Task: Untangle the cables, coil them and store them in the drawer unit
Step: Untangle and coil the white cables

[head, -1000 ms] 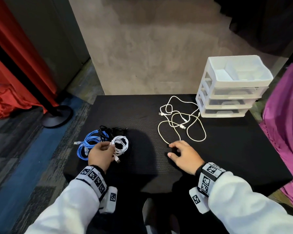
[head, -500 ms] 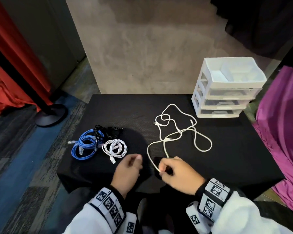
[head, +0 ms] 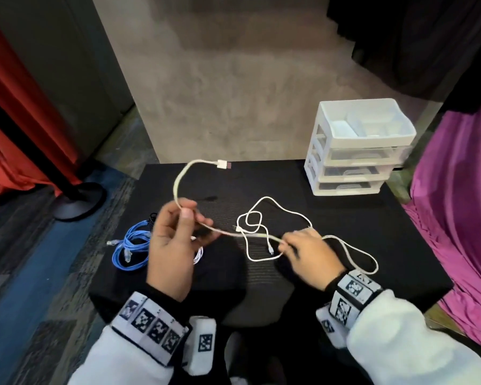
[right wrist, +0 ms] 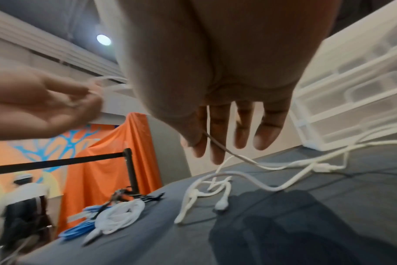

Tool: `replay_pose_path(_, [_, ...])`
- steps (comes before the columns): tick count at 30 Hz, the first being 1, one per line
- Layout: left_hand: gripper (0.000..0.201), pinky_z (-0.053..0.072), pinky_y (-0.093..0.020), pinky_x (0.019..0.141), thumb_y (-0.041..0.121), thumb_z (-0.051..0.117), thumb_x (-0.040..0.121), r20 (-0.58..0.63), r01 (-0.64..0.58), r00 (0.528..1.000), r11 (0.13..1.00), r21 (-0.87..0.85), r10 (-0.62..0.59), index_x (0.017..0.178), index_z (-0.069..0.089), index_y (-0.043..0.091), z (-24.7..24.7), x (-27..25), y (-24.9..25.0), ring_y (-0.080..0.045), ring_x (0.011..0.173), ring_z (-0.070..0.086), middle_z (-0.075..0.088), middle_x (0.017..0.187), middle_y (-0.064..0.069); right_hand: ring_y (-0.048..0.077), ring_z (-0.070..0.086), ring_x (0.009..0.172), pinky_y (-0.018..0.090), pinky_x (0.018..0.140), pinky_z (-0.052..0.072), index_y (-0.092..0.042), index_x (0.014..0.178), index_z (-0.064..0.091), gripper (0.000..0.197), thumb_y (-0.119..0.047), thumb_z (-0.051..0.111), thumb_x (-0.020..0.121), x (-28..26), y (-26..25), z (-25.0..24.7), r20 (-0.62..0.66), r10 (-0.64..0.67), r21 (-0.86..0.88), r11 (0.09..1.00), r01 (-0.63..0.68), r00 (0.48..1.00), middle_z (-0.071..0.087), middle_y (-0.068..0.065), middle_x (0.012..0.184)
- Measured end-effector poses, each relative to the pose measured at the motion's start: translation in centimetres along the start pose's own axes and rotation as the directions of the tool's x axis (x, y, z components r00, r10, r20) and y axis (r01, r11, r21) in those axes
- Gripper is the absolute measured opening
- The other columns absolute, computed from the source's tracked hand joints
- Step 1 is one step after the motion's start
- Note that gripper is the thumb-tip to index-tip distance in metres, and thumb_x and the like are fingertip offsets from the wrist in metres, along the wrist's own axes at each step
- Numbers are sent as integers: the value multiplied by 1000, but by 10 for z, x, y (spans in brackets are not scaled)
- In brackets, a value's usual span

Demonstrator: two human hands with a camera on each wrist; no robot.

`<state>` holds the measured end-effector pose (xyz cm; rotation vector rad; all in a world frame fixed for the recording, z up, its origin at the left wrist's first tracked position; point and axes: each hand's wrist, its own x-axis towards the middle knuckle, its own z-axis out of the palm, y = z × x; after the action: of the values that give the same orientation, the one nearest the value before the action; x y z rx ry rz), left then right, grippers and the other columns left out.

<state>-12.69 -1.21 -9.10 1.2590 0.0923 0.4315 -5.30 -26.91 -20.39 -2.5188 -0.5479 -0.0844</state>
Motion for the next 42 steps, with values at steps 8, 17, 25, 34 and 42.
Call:
replay_pose_path(8, [49,64,-44,76,7,53,104,-54,13,999,985,173,-3,146,41,30,-33,11,18,-20,79,73,71,89,-5,17,66,77,36,74,51,-28,91,66,13,-32,60,102,12,16,-73,-157,173,80,984,-162,972,70,-11,77])
replay_pose_path(17, [11,54,-32,76,24,71,94,300,-369,928,431,824,221,103,74,29,-49,4,-4,-11,81,65,63,89,13,17,58,48,28,57,49,-22,96,75,17,-32,63,103,-14,0,-186,-431,299,345,927,-150,851,71,4,71])
replay_pose_path(25, [6,54,-27,79,23,65,99,270,-188,963,752,631,14,97,71,26,-17,-4,-2,-12,80,68,72,84,5,22,62,117,38,102,49,-32,134,63,48,-49,71,91,-37,-4,-167,-46,184,-158,969,-189,982,63,-5,127])
replay_pose_path(34, [15,53,-35,54,24,58,104,451,-53,872,878,475,-192,102,73,25,28,-34,-3,-9,59,56,68,76,9,9,59,61,39,69,51,-25,90,67,19,-27,57,106,-46,-107,-81,65,-45,518,856,4,997,64,-7,66])
replay_pose_path(42, [27,55,-32,59,32,50,102,474,517,753,856,1,-456,87,58,11,20,-40,15,-13,53,40,42,66,-2,9,30,51,18,47,27,-21,88,67,29,-35,52,108,-28,-64,-73,48,232,621,755,-211,971,37,-15,54])
